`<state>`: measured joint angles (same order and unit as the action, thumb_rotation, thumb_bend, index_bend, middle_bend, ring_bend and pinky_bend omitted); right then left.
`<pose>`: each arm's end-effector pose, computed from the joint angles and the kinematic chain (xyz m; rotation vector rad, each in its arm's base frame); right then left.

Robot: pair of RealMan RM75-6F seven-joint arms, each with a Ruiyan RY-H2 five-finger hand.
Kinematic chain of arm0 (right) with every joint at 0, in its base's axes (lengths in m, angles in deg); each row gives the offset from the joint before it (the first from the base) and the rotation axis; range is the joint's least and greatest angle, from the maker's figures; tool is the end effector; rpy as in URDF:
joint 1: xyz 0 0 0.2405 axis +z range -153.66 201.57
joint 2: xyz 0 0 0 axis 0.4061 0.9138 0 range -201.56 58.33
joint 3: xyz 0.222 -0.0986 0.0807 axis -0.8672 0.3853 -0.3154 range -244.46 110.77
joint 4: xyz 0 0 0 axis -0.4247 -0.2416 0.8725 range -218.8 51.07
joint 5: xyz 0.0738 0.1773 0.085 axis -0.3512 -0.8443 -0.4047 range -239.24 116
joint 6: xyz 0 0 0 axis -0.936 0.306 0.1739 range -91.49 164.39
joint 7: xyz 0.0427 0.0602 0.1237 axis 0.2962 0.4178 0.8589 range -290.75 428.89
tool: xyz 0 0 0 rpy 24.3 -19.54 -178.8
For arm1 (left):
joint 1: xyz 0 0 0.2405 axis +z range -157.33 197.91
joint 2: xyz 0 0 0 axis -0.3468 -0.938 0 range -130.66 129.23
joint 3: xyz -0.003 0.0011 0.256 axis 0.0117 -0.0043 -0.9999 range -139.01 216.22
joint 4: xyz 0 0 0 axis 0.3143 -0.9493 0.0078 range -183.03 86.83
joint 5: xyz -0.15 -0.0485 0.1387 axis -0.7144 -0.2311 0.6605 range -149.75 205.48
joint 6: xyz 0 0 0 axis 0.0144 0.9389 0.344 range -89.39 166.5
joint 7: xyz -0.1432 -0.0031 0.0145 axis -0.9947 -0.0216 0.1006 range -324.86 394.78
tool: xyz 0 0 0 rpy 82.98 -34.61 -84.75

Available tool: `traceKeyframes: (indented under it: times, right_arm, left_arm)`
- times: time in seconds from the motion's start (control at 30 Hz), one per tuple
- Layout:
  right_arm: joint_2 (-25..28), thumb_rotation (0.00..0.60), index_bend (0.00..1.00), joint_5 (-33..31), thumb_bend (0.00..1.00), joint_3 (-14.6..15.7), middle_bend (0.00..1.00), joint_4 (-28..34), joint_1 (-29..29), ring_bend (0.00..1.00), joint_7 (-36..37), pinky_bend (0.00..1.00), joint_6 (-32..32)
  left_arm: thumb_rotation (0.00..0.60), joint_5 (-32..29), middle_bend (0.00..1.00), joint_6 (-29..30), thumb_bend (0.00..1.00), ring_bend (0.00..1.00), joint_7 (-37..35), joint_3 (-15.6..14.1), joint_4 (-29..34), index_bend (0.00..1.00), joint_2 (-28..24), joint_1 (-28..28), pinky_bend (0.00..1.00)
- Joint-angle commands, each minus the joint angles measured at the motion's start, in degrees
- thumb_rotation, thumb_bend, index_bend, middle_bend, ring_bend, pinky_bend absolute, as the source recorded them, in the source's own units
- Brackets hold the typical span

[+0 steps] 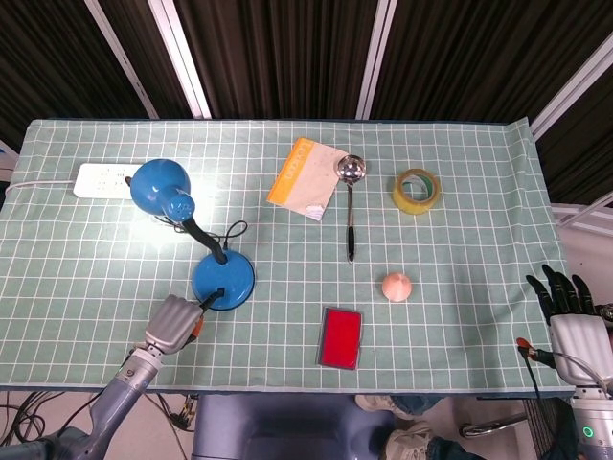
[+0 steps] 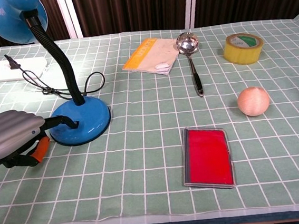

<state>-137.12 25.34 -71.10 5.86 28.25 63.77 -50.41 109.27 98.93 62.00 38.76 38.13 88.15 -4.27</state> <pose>-0.3137 -0.1833 0.1622 1.3934 -0.7754 0.8566 -0.2199 0.2374 -0.0326 -2.0008 -0.8120 -0.7419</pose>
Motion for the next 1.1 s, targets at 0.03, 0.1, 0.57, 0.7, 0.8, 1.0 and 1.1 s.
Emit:
traceKeyframes:
  times: [0.03,0.1,0.57,0.7,0.8,1.0,1.1]
  right_arm:
    - [0.0,0.600,0.13,0.0,0.17,0.0,0.04,0.0,0.0,0.06,0.0,0.00,0.0]
    - [0.0,0.600,0.13,0.0,0.17,0.0,0.04,0.0,0.0,0.06,0.0,0.00,0.0]
    - [0.0,0.600,0.13,0.4,0.17,0.1,0.04,0.0,0.0,0.06,0.1,0.00,-0.2]
    - [0.1,0.600,0.13,0.2,0.17,0.2,0.04,0.2,-0.1,0.06,0.2,0.00,-0.1]
    - [0.1,0.600,0.13,0.5,0.17,0.2,0.04,0.2,-0.1,0.06,0.1,0.00,-0.2]
    - [0.0,0.600,0.13,1.2,0.17,0.4,0.04,0.0,-0.1,0.06,0.4,0.00,-0.6]
    - [-0.1,0.600,0.13,1.6,0.17,0.4,0.04,-0.3,0.0,0.06,0.3,0.00,-0.8]
  left_arm:
    - [0.600,0.5,0.78,1.7,0.79,0.77,0.6,0.3,0.4,0.25,-0.2,0.3,0.90]
    - [0.600,1.7,0.73,4.6,0.76,0.73,1.3,1.0,0.7,0.25,-0.1,0.7,0.87]
    - [0.600,8.3,0.14,20.4,0.43,0.12,-1.0,0.6,9.2,0.16,-6.7,6.9,0.27]
    - [0.600,9.1,0.09,24.7,0.41,0.08,-3.2,-1.5,10.4,0.15,-11.8,10.5,0.19]
    - [0.600,9.0,0.08,29.3,0.36,0.07,-8.2,-1.8,9.6,0.15,-15.0,13.5,0.16]
    - [0.600,6.5,0.04,32.4,0.31,0.02,-18.7,-2.8,7.5,0.11,-19.1,17.7,0.08]
    - [0.600,6.1,0.04,33.4,0.31,0.02,-21.5,-1.9,7.3,0.09,-20.4,18.1,0.08]
